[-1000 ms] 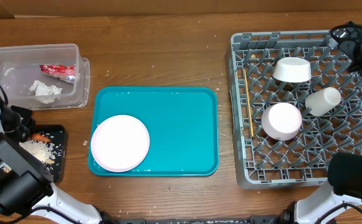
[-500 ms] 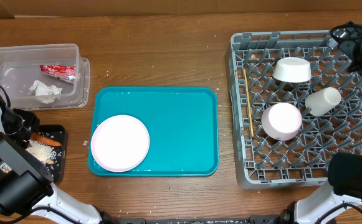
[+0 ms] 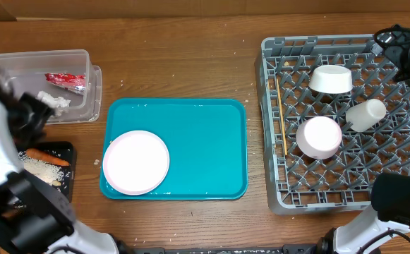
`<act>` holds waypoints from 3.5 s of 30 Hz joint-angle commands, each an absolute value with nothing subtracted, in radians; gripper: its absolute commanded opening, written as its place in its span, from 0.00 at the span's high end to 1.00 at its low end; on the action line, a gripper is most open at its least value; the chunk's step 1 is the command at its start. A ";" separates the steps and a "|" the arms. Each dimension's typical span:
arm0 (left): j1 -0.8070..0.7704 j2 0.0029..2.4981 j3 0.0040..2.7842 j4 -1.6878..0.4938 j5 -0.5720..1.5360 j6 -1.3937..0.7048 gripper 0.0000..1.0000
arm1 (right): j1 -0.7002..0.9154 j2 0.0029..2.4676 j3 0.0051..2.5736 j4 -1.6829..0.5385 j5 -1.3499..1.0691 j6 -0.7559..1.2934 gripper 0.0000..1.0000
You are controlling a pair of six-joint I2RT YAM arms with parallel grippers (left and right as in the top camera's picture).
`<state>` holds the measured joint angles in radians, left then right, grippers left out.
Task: Sort waste into correct bins and load items into the dishwasher
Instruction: 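Raise the left gripper and move it back above the bins, then move the right gripper to the white plate on the teal tray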
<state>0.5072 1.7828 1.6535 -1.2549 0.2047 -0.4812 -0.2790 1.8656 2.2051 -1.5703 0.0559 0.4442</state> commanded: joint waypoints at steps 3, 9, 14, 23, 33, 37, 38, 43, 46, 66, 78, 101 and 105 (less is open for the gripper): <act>0.224 1.747 1.660 -1.274 0.267 -0.414 0.32 | -0.278 1.851 2.225 -1.565 0.057 0.446 0.00; -0.121 1.818 1.563 -1.272 0.028 -0.490 0.32 | -0.278 1.851 2.225 -1.565 0.057 0.446 0.00; -0.305 1.937 1.516 -1.256 0.022 -0.525 0.37 | -0.278 1.851 2.225 -1.565 0.057 0.446 0.00; -0.321 2.000 1.517 -1.233 0.011 -0.539 0.39 | -0.278 1.851 2.225 -1.565 0.057 0.446 0.00; -0.138 1.976 1.808 -1.410 -0.068 -0.505 0.45 | -0.278 1.851 2.225 -1.565 0.057 0.446 0.00; -0.035 1.974 1.983 -1.467 -0.191 -0.505 0.47 | -0.278 1.851 2.225 -1.565 0.057 0.446 0.00; -0.009 1.974 2.014 -1.468 -0.207 -0.505 0.43 | -0.278 1.851 2.225 -1.565 0.057 0.446 0.00; 0.132 1.974 2.064 -1.440 -0.210 -0.559 0.00 | -0.278 1.851 2.225 -1.565 0.057 0.446 0.00; 0.217 1.975 2.056 -1.445 -0.129 -0.591 0.00 | -0.278 1.851 2.225 -1.565 0.057 0.446 0.00; 0.340 1.975 2.055 -1.426 -0.053 -0.592 0.00 | -0.224 1.854 2.222 -1.606 -0.556 0.372 0.00; 0.347 1.975 2.055 -1.429 -0.059 -0.606 0.00 | 0.444 1.860 2.009 -1.314 -0.374 0.286 0.00; 0.347 1.975 2.055 -1.436 -0.088 -0.606 0.00 | 0.826 2.102 1.787 -0.848 -0.207 0.398 0.24; 0.347 1.975 2.055 -1.436 -0.088 -0.606 0.00 | 0.830 2.185 1.787 -0.844 -0.097 0.446 0.31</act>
